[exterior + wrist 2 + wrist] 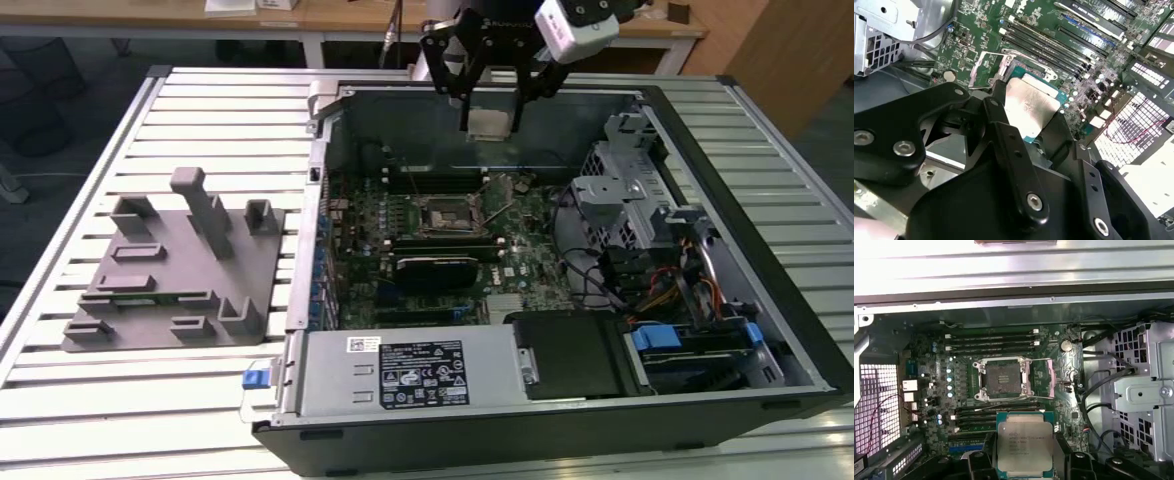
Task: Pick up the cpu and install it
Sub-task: 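Place the cpu into insertion slot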
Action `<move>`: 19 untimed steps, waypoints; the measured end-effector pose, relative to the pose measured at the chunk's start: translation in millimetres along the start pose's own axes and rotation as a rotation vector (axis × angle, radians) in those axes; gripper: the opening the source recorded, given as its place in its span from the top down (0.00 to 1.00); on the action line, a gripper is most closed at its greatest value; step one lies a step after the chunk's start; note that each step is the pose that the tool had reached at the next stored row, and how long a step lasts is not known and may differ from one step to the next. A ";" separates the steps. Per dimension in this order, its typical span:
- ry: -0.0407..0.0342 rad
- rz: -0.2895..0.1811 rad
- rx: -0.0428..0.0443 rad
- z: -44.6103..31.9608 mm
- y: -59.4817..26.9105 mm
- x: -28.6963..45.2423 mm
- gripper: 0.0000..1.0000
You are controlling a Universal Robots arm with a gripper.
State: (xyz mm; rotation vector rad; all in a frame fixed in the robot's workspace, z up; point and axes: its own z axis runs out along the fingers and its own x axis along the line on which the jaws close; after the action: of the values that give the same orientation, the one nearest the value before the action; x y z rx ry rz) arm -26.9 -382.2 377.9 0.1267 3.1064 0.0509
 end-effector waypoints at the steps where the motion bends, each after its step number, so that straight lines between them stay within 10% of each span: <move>1: -0.0001 0.003 0.0000 0.0 0.0 0.0 0.47; 19: -0.0034 0.097 0.0043 0.1 0.0 0.0 0.47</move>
State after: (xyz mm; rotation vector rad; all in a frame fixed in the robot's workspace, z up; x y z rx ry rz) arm -26.9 -382.2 377.9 0.2771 3.0951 0.0464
